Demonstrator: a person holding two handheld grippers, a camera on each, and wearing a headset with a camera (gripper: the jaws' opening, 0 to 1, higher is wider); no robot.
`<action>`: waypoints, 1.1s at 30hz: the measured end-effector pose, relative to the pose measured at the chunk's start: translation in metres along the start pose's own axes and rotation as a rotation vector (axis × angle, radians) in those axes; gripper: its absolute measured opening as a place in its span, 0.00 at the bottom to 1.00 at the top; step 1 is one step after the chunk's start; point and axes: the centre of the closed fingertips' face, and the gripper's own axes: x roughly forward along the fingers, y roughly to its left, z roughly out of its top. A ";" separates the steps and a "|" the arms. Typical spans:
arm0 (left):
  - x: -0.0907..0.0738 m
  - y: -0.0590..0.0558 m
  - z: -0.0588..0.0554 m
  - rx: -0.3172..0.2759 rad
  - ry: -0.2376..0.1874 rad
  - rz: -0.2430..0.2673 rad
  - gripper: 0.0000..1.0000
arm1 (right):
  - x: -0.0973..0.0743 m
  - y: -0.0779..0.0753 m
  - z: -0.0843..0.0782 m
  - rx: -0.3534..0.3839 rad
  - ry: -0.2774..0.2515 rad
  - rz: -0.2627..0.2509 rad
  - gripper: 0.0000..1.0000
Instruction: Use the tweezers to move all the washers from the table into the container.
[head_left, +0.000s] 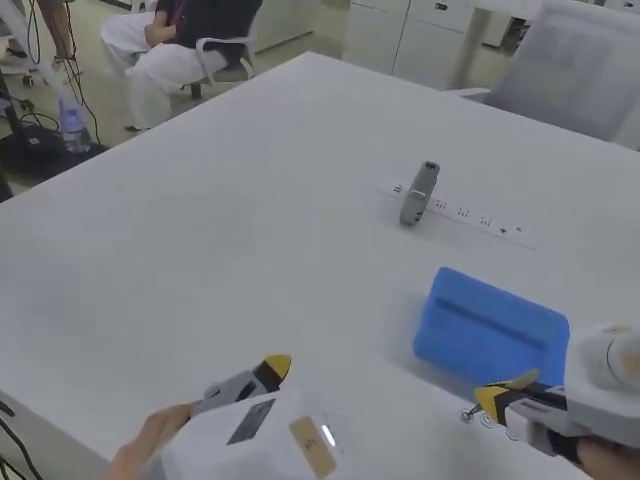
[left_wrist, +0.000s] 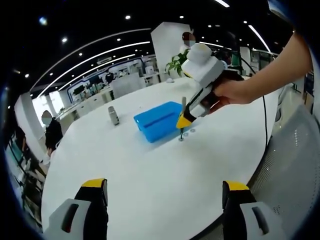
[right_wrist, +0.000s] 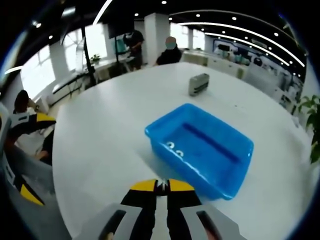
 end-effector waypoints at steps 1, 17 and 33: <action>0.000 0.000 0.000 0.002 0.002 0.000 0.98 | 0.001 0.000 0.000 0.004 0.002 0.001 0.03; -0.001 0.002 -0.001 0.002 0.004 0.009 0.97 | 0.001 0.006 0.004 -0.050 0.032 0.015 0.01; 0.000 0.001 -0.003 0.008 0.020 0.005 0.97 | -0.042 0.009 0.059 -0.067 -0.093 0.035 0.01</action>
